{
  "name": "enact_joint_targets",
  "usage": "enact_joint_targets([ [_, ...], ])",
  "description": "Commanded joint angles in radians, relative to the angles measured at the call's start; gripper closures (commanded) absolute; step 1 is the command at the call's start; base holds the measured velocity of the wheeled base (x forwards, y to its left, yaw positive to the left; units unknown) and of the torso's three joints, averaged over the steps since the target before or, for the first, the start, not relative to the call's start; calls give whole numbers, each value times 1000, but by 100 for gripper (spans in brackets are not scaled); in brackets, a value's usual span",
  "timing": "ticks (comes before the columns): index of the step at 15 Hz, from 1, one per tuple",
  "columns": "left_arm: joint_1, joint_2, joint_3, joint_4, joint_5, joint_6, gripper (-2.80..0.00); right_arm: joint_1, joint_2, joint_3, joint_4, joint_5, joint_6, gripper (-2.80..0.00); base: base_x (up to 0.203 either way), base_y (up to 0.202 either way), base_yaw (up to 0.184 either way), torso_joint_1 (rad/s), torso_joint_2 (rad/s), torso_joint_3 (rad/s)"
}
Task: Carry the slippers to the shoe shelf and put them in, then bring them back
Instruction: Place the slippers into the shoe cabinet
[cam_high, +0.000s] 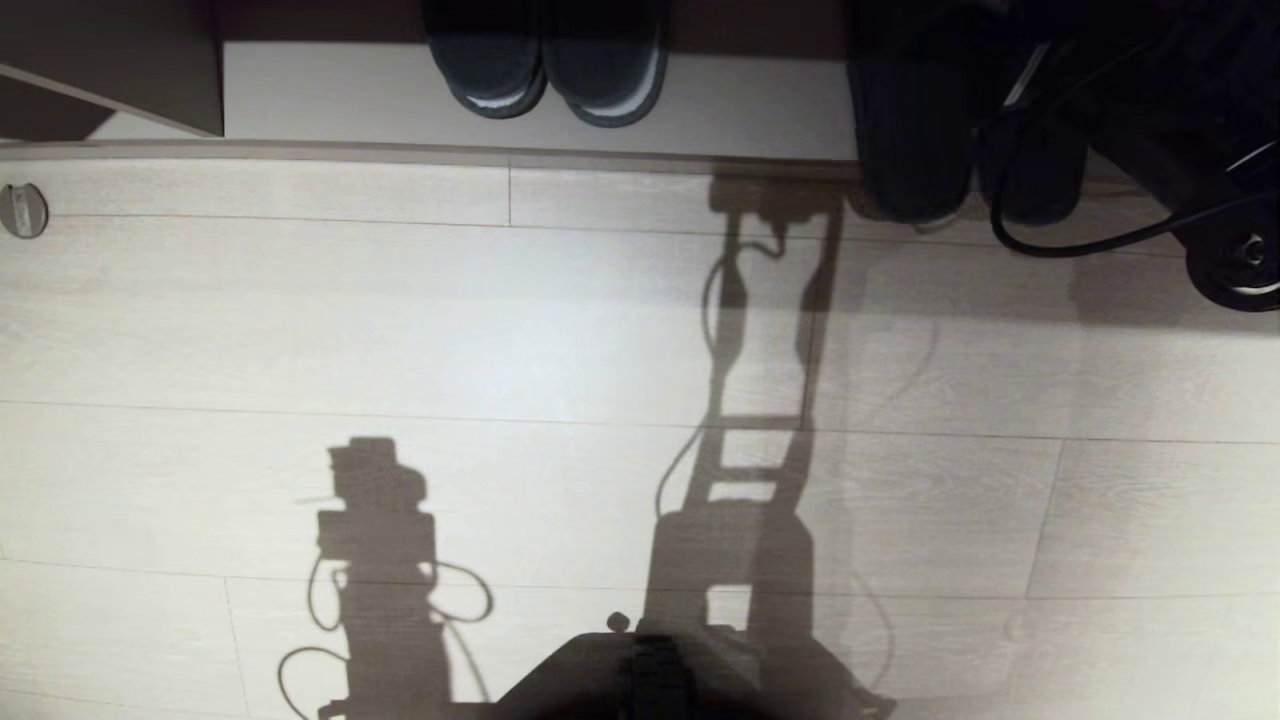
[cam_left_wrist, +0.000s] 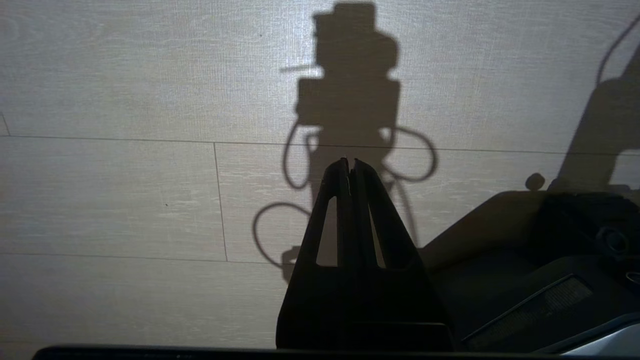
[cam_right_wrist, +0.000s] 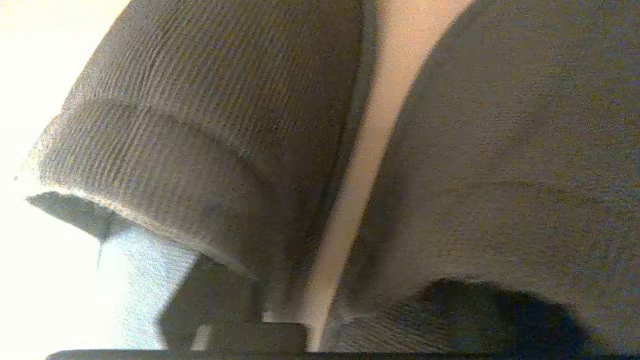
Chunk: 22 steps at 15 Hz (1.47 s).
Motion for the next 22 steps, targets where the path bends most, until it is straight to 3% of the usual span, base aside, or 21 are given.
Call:
enact_joint_targets([
  [1, 0, -2, 1, -1, 0, -2, 0, 0, -1, 0, -1, -1, -1, -280, 0, 0, 0, 0, 0, 0],
  [11, 0, -2, 1, -1, 0, -2, 0, 3, -86, 178, -50, -1, -10, -280, 0, 0, 0, 0, 0, 0],
  [22, 1, -2, 1, -1, 0, -2, 0, 6, -148, 264, -55, -1, -10, -280, 0, 0, 0, 0, 0, 0],
])
